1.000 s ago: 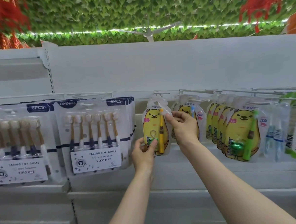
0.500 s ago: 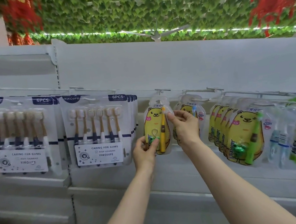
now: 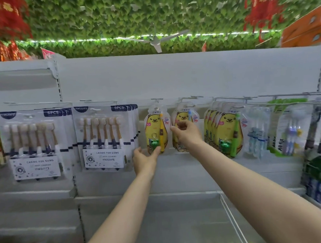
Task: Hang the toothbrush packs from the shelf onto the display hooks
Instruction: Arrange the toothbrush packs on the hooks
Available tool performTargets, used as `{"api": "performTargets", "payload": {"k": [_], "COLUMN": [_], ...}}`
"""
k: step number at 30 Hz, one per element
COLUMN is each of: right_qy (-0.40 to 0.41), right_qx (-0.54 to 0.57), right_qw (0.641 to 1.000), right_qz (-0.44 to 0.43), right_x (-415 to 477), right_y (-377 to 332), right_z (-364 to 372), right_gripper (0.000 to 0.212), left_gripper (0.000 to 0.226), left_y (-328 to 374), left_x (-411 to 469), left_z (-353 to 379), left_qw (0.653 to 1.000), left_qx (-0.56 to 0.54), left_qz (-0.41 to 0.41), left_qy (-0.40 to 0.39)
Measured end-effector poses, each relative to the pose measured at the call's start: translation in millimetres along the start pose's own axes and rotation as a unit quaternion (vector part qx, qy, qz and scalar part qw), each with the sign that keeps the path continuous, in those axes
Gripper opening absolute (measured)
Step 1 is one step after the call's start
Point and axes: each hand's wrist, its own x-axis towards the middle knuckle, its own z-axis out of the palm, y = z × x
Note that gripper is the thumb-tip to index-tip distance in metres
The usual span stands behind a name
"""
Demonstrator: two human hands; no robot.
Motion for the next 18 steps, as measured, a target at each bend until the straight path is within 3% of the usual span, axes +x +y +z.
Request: {"api": "performTargets", "payload": {"k": [5, 9, 13, 15, 18], "right_qy": [-0.066, -0.128, -0.134, -0.129, -0.111], "right_qx": [-0.213, -0.404, -0.532, -0.559, -0.556], "right_qw": [0.973, 0.895, 0.811, 0.795, 0.805], "right_qz": [-0.058, -0.137, -0.202, -0.196, -0.175], "right_x": [-50.1, -91.2, -130.4, -145.4, -158.0], "right_y": [-18.2, -37.1, -49.9, -53.7, -52.2], "right_z": [-58.3, -111.7, -166.2, -194.8, -241.3], "right_gripper": [0.052, 0.052, 0.048, 0.047, 0.049], "left_gripper": [0.078, 0.068, 0.065, 0.066, 0.061], "left_y": [23.3, 56.2, 88.0, 102.8, 123.0], "left_x": [-49.3, -89.5, -133.9, -152.6, -178.2], "left_z": [-28.3, -45.7, -38.6, -27.4, -2.4], "left_qw": [0.971, 0.882, 0.816, 0.800, 0.775], "left_qx": [0.212, 0.394, 0.481, 0.500, 0.517], "left_qz": [0.091, 0.232, 0.281, 0.287, 0.317], "left_qy": [-0.061, -0.109, -0.154, -0.169, -0.177]}}
